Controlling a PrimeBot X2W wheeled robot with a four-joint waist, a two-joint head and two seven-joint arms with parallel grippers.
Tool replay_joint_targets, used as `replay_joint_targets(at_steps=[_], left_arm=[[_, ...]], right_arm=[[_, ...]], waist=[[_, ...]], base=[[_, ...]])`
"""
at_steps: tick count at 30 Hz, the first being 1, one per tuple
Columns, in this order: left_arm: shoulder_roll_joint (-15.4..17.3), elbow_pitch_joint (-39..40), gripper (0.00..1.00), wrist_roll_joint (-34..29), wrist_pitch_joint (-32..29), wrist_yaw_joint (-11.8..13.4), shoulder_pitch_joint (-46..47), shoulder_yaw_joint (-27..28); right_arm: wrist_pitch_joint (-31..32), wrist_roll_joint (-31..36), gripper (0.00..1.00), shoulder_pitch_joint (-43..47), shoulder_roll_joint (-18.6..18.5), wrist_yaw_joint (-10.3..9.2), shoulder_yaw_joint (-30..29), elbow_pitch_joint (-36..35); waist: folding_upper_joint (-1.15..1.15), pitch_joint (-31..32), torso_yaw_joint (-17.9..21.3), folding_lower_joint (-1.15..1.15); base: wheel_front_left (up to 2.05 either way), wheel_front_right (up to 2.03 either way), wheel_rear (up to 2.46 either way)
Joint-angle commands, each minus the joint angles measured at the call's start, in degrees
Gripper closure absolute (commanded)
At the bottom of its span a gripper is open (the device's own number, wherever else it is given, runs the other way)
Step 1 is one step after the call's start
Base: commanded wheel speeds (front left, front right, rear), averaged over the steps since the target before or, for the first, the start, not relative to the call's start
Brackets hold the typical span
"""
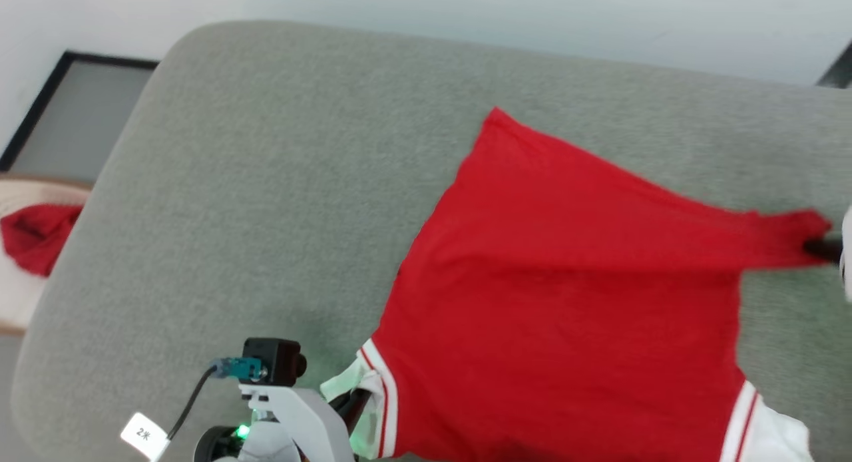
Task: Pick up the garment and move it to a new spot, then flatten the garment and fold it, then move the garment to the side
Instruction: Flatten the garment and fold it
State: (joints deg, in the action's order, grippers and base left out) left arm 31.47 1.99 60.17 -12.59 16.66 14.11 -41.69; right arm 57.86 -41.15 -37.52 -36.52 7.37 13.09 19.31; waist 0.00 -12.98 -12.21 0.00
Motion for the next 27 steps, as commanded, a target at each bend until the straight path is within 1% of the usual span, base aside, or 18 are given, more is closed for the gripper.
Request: replay_joint_targets(at_steps=[1, 3, 8, 14, 20, 21, 22, 23, 24, 27], left_arm=[[0.5, 0.4, 1.0, 0.2, -0.1, 0.5, -0.8, 0.1], [0.8, 0.9, 1.0, 0.3, -0.2, 0.9, -1.3, 0.3], [1.9, 2.5, 1.0, 0.6, -0.4, 1.4, -2.1, 0.6], [2.6, 3.5, 1.0, 0.7, -0.8, 1.8, -2.4, 0.7], [2.6, 3.6, 1.0, 0.7, -0.8, 1.8, -2.1, 0.7], [2.6, 3.6, 1.0, 0.7, -0.8, 1.8, -2.1, 0.7], [2.7, 3.6, 1.0, 0.7, -0.8, 1.8, -2.1, 0.7], [2.7, 3.6, 1.0, 0.7, -0.8, 1.8, -2.1, 0.7], [2.7, 3.5, 1.0, 0.7, -0.8, 1.8, -2.2, 0.7], [2.7, 3.4, 1.0, 0.7, -0.7, 1.9, -2.4, 0.6]], right_arm=[[-0.7, -0.9, 1.0, 2.8, -0.3, 0.22, -0.7, -1.3], [-1.6, -2.0, 1.0, 6.9, -0.8, 0.22, -1.9, -3.5], [-3.4, -3.0, 1.0, 17.5, -0.4, 0.22, -6.3, -7.9], [-4.8, -1.2, 1.0, 27.4, 3.2, 0.22, -11.9, -11.2], [-7.2, 2.0, 1.0, 30.7, 7.4, 0.22, -14.1, -10.8], [-7.8, 2.6, 0.83, 30.7, 7.9, 0.22, -14.1, -10.8], [-8.4, 3.1, 0.42, 30.6, 8.3, 0.22, -14.2, -10.7], [-8.8, 3.5, 0.04, 30.5, 8.7, 0.22, -14.1, -10.7], [-9.1, 3.7, 0.0, 30.4, 8.9, 0.22, -14.0, -10.9], [-10.1, 4.3, 0.0, 30.4, 9.3, 0.22, -14.5, -12.0]], waist=[[0.0, 2.9, 3.3, 0.0], [0.0, 3.4, 4.1, 0.0], [0.0, 4.0, 5.6, 0.0], [0.0, 3.8, 6.7, 0.0], [0.0, 3.4, 7.3, 0.0], [0.0, 3.4, 7.3, 0.0], [0.0, 3.4, 7.4, 0.0], [0.0, 3.5, 7.4, 0.0], [0.0, 3.5, 7.5, 0.0], [0.0, 4.1, 7.6, 0.0]], base=[[0.0, 0.0, 0.0], [0.0, 0.0, 0.0], [0.0, 0.0, 0.0], [0.0, 0.0, 0.0], [0.0, 0.0, 0.0], [0.0, 0.0, 0.0], [0.0, 0.0, 0.0], [0.0, 0.0, 0.0], [0.0, 0.0, 0.0], [0.0, 0.0, 0.0]])
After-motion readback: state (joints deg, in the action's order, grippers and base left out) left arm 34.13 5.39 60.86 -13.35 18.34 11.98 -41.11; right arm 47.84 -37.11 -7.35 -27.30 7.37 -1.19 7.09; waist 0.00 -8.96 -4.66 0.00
